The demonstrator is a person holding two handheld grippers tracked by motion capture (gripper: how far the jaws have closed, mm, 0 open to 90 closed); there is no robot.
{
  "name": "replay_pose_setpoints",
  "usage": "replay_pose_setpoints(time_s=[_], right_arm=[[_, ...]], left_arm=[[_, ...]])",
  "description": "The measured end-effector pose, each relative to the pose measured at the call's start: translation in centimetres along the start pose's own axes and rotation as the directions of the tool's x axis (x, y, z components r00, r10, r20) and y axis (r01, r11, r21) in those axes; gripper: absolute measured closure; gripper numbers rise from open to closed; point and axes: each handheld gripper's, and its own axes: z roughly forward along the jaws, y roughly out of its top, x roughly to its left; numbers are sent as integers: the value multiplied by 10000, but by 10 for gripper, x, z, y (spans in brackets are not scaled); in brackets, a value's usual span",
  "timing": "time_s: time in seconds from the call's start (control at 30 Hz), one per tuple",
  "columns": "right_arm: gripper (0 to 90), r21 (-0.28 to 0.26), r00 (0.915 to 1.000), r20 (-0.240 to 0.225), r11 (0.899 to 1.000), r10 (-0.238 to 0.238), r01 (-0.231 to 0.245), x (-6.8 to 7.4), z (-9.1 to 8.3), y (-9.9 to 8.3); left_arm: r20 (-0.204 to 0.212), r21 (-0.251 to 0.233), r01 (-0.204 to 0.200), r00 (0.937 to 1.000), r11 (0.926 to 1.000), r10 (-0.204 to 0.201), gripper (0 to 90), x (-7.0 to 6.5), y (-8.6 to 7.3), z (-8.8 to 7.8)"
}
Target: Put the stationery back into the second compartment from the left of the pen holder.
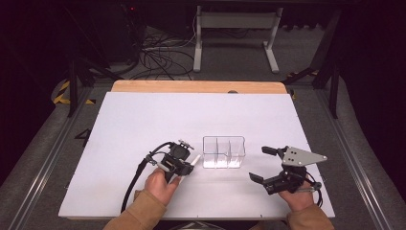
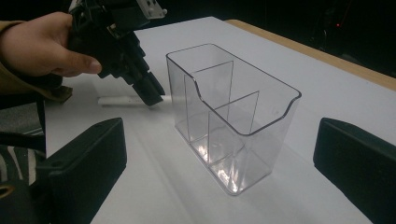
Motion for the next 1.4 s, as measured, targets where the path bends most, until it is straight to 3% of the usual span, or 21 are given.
replay_pose_setpoints(time_s=[0.13, 0.33, 0.5, 0.63, 0.77, 0.97, 1.13, 1.17, 1.23, 1.27, 1.4], right_arm=[[30, 1, 10000, -5, 10000, 26, -26, 0, 0, 0], [30, 79, 10000, -12, 9999, 93, -92, 0, 1, -1], [30, 81, 9999, -16, 9999, 108, -108, -1, 2, -2], [29, 73, 9999, -11, 9999, 139, -139, -1, 2, -2], [28, 76, 9999, 16, 9998, 169, -169, -1, 2, -3], [26, 91, 9998, 37, 9998, 181, -181, -1, 2, -4], [25, 97, 9997, 47, 9997, 227, -228, -1, 2, -6], [25, 85, 9997, 59, 9997, 235, -236, -1, 1, -6], [25, 93, 9997, 80, 9997, 209, -210, -1, 1, -6], [25, 86, 9998, 85, 9998, 204, -204, -1, 1, -6], [25, 72, 9997, 81, 9998, 211, -211, -1, 1, -6]], left_arm=[[44, -266, -223, 9997, 9994, 224, 785, 1, 0, -10], [130, -1129, -269, 9995, 9932, 286, 785, 1, -1, -28], [391, -2045, -359, 9982, 9782, 448, 784, 6, -2, -42], [490, -2767, -531, 9964, 9595, 693, 785, 7, -4, -53], [708, -3522, -496, 9943, 9346, 794, 785, 7, -5, -63], [915, -4507, -562, 9899, 8909, 1088, 785, 10, -8, -75], [1303, -5293, -542, 9809, 8467, 1442, 784, 12, -9, -81], [1430, -5394, -483, 9786, 8407, 1480, 784, 12, -9, -82], [1392, -5734, -534, 9770, 8175, 1614, 784, 14, -10, -84], [1623, -5806, -372, 9736, 8134, 1604, 783, 13, -10, -85], [1788, -6222, -378, 9655, 7819, 1890, 784, 13, -12, -89]])
